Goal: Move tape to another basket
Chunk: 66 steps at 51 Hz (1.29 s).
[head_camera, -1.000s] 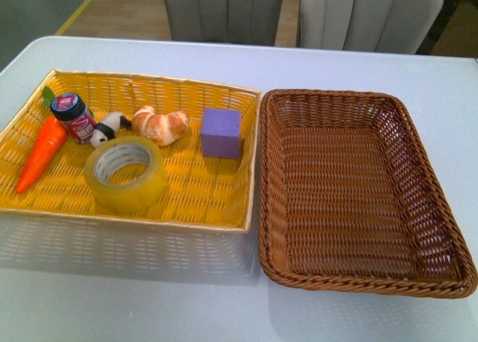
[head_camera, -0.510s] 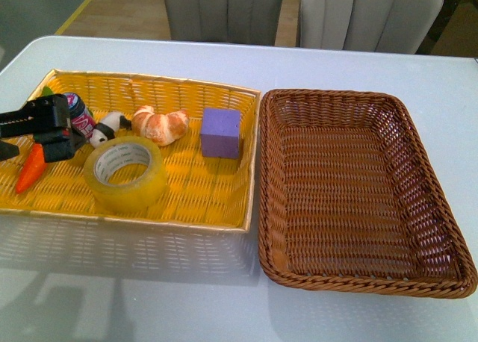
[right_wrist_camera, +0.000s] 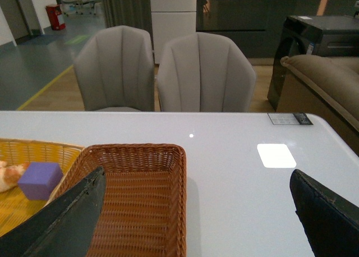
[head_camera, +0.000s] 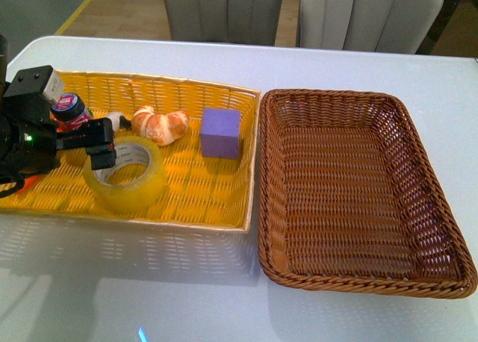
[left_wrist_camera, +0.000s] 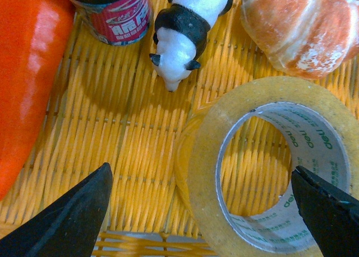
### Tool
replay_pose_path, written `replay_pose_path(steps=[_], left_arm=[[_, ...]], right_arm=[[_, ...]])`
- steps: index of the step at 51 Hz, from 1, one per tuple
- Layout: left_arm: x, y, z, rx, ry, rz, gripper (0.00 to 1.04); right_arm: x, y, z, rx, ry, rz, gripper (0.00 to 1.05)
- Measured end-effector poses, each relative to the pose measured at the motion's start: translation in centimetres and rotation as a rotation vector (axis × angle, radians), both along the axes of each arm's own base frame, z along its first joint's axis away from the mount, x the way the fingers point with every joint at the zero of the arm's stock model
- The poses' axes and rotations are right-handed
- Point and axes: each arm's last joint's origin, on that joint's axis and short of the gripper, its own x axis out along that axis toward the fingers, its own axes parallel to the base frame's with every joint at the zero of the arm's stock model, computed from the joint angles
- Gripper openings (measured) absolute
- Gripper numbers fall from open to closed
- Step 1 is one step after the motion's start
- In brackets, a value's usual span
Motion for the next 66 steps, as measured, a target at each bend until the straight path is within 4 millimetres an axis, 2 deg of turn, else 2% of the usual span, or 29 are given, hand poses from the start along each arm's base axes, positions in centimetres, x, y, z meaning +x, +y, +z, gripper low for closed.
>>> replay_pose_path(steps=[9,17,30,36,40,47,56,61,66], left_arm=[[1.3,0.0,-1.8,0.001,0.022,0.002,0.96],[1.7,-0.2,-2.7,0.006,0.041,0.003,0.94],[2.0,-0.5,-3.3,0.015,0.064,0.003,0.56],[1.9,-0.6,-3.4,0.009,0.077,0.012,0.31],[1.8,-0.6,-3.2,0.016,0.075,0.018,0.2],[0.6,-0.4,-1.9,0.021,0.044,0.024,0.17],[-1.1,-0.5,2.2,0.014,-0.046,0.01,0.17],[-1.2,-1.8,5.7,-0.001,-0.126,-0.025,0.16],[-0.9,-4.5,8.2,-0.024,-0.165,-0.09,0.16]], right_arm=[[0.0,0.0,0.0,0.0,0.0,0.0,0.96],[0.0,0.0,0.0,0.0,0.0,0.0,0.96],[0.0,0.0,0.0,0.0,0.0,0.0,0.96],[0.0,0.0,0.0,0.0,0.0,0.0,0.96],[0.0,0.0,0.0,0.0,0.0,0.0,0.96],[0.0,0.0,0.0,0.0,0.0,0.0,0.96],[0.0,0.0,0.0,0.0,0.0,0.0,0.96],[0.0,0.0,0.0,0.0,0.0,0.0,0.96],[0.0,0.0,0.0,0.0,0.0,0.0,0.96]])
